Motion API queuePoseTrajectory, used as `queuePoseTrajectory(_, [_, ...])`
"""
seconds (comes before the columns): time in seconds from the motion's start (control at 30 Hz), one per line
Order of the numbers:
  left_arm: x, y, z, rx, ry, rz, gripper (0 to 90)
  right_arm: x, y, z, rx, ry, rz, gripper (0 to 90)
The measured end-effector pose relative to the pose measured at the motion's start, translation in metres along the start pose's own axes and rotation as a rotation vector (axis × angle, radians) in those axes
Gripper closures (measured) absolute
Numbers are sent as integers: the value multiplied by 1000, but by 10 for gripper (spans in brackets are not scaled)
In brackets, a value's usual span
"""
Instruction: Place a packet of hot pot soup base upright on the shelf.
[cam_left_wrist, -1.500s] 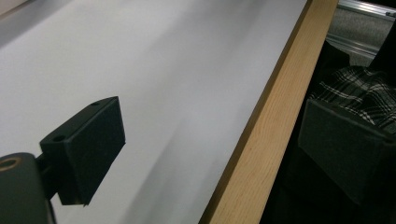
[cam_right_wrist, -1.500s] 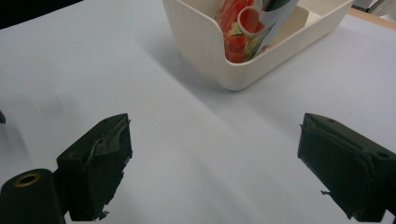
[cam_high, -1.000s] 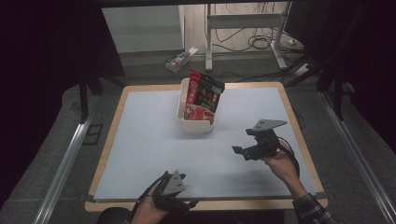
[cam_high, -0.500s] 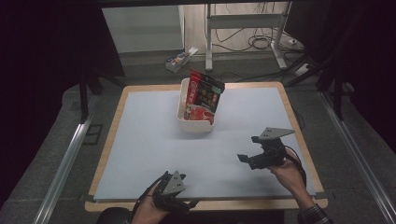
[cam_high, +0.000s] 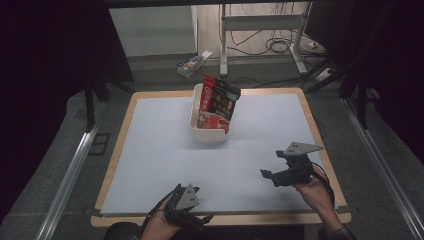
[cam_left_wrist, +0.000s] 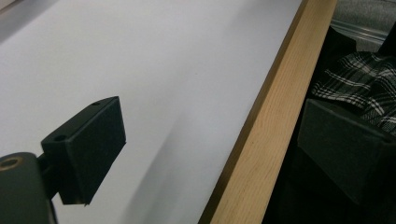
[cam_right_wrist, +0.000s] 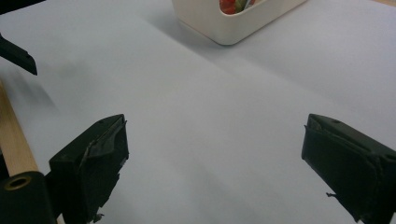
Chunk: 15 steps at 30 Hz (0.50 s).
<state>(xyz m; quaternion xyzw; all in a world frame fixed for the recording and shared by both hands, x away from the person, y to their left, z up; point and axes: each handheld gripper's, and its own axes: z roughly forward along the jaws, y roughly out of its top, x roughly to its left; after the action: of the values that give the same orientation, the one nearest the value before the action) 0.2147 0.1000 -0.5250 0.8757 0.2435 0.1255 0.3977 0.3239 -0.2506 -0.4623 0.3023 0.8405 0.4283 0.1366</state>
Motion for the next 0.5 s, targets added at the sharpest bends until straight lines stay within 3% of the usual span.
queuePoseTrajectory(0.5, [0, 0, 1, 7, -1, 7, 74, 0, -13, -9, -7, -15, 10, 71])
